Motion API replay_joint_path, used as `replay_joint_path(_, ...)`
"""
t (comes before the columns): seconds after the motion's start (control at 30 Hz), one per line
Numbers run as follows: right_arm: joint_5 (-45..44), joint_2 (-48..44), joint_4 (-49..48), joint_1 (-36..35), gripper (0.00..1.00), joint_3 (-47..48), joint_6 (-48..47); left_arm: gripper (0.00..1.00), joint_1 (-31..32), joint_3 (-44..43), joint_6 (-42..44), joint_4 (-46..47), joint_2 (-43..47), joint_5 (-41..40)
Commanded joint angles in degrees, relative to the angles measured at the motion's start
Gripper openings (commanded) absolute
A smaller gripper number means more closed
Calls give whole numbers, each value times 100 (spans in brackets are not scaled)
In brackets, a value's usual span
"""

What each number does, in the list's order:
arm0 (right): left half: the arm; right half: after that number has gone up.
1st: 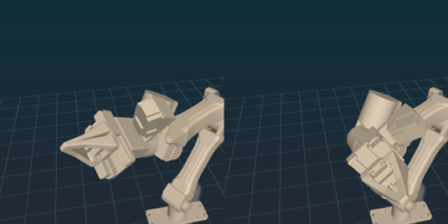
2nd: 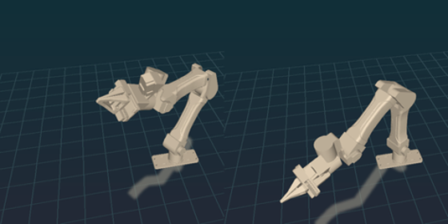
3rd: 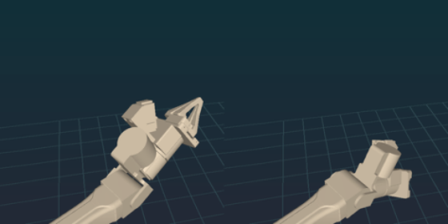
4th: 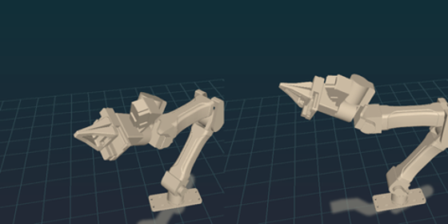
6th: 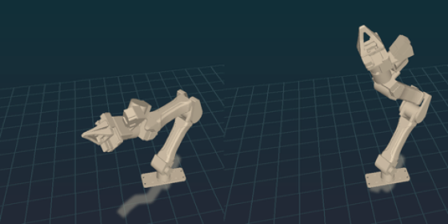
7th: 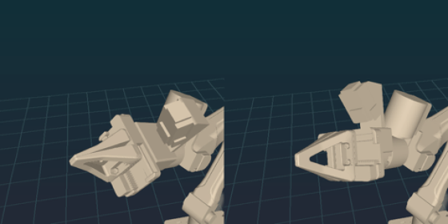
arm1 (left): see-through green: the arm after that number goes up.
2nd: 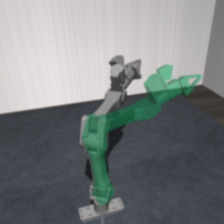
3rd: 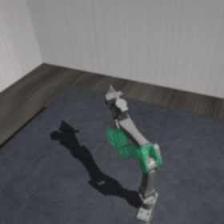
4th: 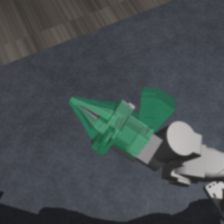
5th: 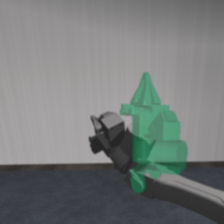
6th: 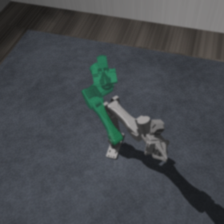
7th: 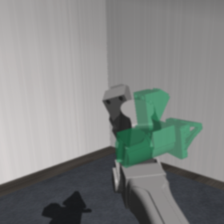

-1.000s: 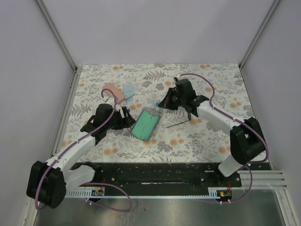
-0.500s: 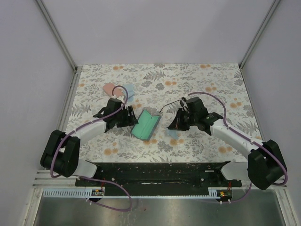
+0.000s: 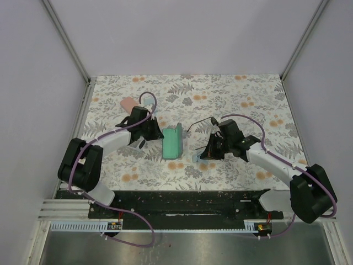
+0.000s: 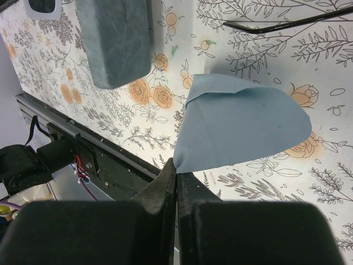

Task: Organize the sunglasses

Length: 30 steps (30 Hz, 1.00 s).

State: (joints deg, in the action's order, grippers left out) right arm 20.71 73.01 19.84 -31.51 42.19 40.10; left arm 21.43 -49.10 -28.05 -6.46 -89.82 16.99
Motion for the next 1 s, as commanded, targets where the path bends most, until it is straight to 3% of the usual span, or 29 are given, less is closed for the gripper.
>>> replay_joint_path(0.0, 135, -59, -32, -48, 0, 26, -90, 9, -7, -582, 72, 233, -131, 24)
replay_joint_path(0.23, 390, 90, -147, -40, 0, 52, -72, 8, -7, -1645, 221, -126, -720, -328)
replay_joint_path(0.3, 355, 55, -138, -40, 0, 61, -55, 12, 1, -1787, 178, -207, -817, -285)
replay_joint_path(0.4, 302, 29, -147, -40, 0, 52, -54, 23, 10, -1638, 107, -75, -765, -275)
replay_joint_path(0.67, 285, 143, -147, -31, 0, 96, -46, 29, 54, -1146, -104, -31, -616, -276)
replay_joint_path(0.97, 223, 178, -182, -48, 0, 87, -19, 24, 388, -891, -86, -400, -589, -459)
